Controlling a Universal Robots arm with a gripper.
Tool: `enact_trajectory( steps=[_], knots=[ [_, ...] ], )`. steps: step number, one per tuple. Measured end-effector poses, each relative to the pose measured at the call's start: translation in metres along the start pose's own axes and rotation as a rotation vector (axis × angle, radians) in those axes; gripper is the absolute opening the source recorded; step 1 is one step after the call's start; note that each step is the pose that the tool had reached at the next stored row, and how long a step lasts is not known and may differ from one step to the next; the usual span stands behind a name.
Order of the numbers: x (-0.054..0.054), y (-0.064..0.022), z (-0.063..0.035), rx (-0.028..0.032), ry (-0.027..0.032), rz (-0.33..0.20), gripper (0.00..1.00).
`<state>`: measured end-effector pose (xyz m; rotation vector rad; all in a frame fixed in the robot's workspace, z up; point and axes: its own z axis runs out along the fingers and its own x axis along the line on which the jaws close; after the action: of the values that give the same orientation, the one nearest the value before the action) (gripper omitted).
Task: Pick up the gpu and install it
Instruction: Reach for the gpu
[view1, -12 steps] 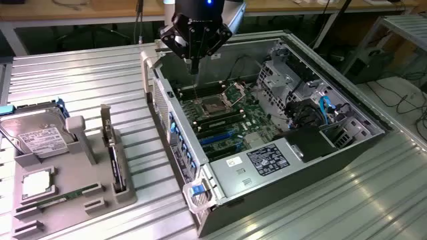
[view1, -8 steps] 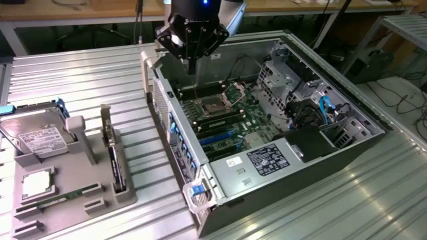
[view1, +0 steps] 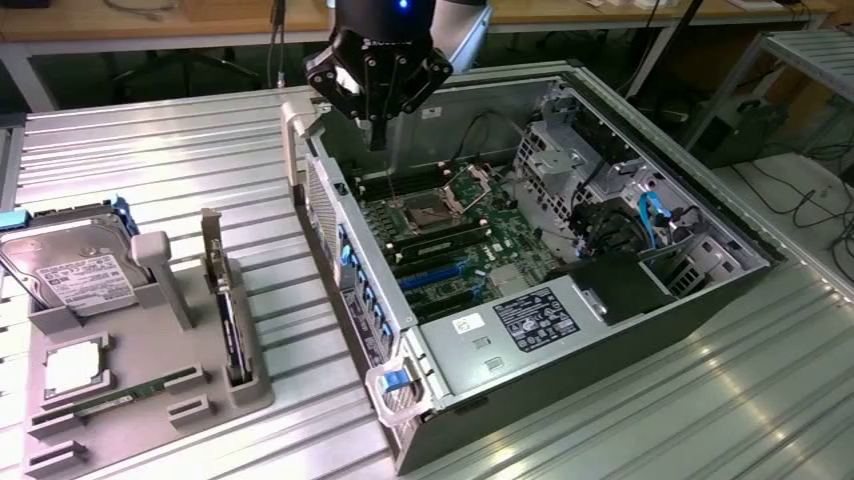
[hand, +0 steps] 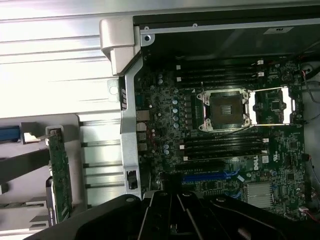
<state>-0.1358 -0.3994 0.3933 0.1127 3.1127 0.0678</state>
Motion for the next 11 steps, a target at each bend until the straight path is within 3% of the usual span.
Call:
enact_trajectory(
  steps=[11],
  knots=[
    [0.0059, -0.0010, -0.0002, 0.0000, 0.0002, -0.001, 0.11]
  ],
)
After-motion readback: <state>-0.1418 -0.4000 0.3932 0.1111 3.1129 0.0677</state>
